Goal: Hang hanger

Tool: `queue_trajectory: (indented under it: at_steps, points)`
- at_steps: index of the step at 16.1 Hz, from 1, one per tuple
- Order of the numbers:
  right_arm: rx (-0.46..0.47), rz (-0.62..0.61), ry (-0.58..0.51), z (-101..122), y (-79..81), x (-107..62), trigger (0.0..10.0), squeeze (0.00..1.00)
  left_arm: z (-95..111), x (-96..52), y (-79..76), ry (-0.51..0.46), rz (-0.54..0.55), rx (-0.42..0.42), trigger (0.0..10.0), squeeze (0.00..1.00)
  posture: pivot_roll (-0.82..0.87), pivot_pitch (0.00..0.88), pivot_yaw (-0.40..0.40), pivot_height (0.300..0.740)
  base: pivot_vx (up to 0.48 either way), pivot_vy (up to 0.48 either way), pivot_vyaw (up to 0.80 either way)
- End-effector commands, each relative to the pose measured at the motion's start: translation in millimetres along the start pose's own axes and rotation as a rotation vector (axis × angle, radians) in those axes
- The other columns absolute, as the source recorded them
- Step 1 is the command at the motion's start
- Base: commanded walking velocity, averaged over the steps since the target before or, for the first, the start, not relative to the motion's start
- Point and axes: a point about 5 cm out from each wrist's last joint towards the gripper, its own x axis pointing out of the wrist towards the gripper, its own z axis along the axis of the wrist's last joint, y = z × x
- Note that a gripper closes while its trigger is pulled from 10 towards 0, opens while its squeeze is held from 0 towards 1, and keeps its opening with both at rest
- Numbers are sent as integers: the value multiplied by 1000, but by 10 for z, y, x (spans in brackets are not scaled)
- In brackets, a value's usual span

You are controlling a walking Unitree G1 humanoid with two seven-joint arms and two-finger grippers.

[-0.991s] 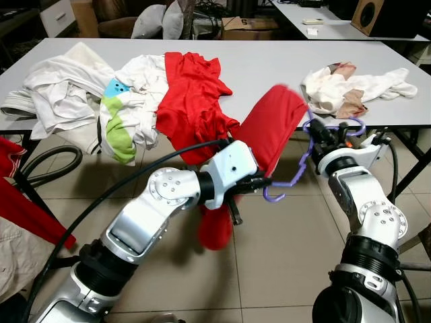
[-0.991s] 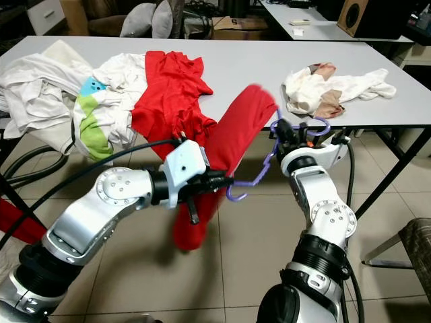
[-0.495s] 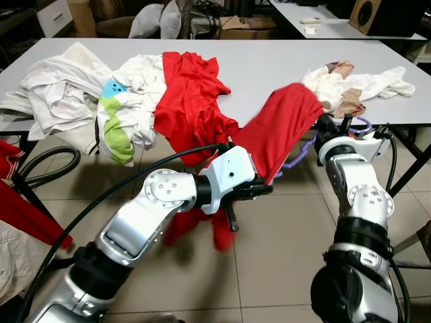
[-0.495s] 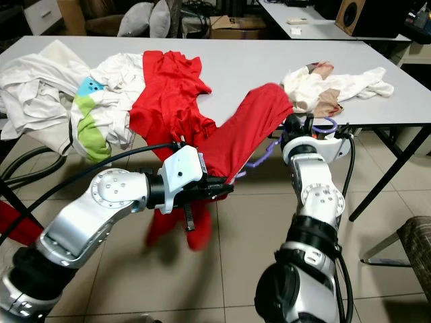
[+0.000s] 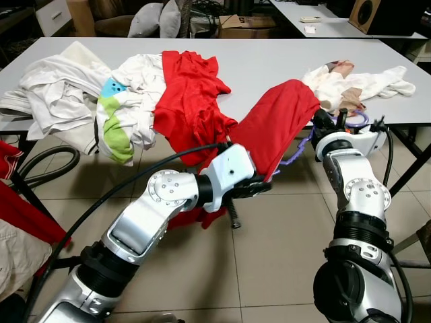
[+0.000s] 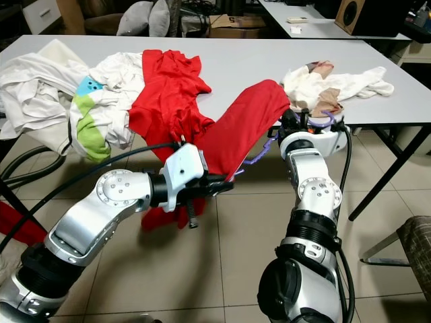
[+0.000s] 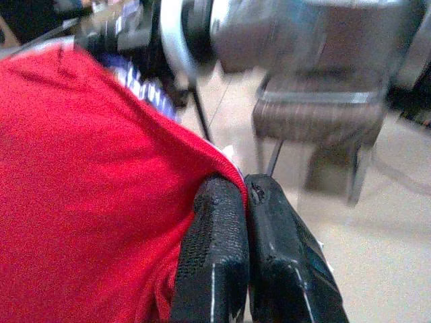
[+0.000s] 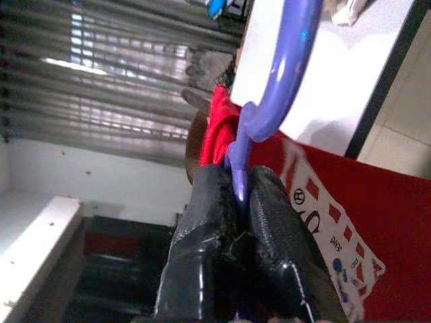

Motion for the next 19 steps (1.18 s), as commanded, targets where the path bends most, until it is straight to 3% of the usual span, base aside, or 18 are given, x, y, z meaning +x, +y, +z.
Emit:
queue_trajectory:
  at_steps: [1,3,6,9,12,15,17,18,19]
  points:
    - [-12,12,-24,51,47,23,10000,0,232,9,-37,-87,-57,8,10000,0,-50,0,-38,740,0,0,0]
    - [0,5,-22,27,44,39,10000,0,272,66,-53,-106,-73,-27,10000,0,-50,0,-38,740,0,0,0]
    - [4,-6,5,-65,79,63,10000,0,93,154,-78,7,-68,-51,10000,0,-52,0,-36,740,0,0,0]
    - [44,4,33,-130,183,92,10000,0,37,190,-85,42,-53,-73,10000,0,-56,0,-33,740,0,0,0]
    - [-173,-7,119,-282,116,81,10000,0,316,221,-11,-132,3,-137,10000,0,-56,0,-34,740,0,0,0]
    - [-214,-85,190,-450,-43,30,10000,0,461,267,132,-176,107,-216,10000,0,-51,0,-37,740,0,0,0]
    - [-278,-42,280,-595,14,-64,10000,0,474,262,247,-169,201,-257,10000,0,-53,0,-36,740,0,0,0]
    - [-363,-123,267,-563,-107,-76,10000,0,524,248,257,-186,205,-291,10000,0,-55,0,-35,740,0,0,0]
    - [-382,-195,263,-531,-194,-79,10000,0,558,248,253,-192,203,-302,10000,0,-54,0,-34,740,0,0,0]
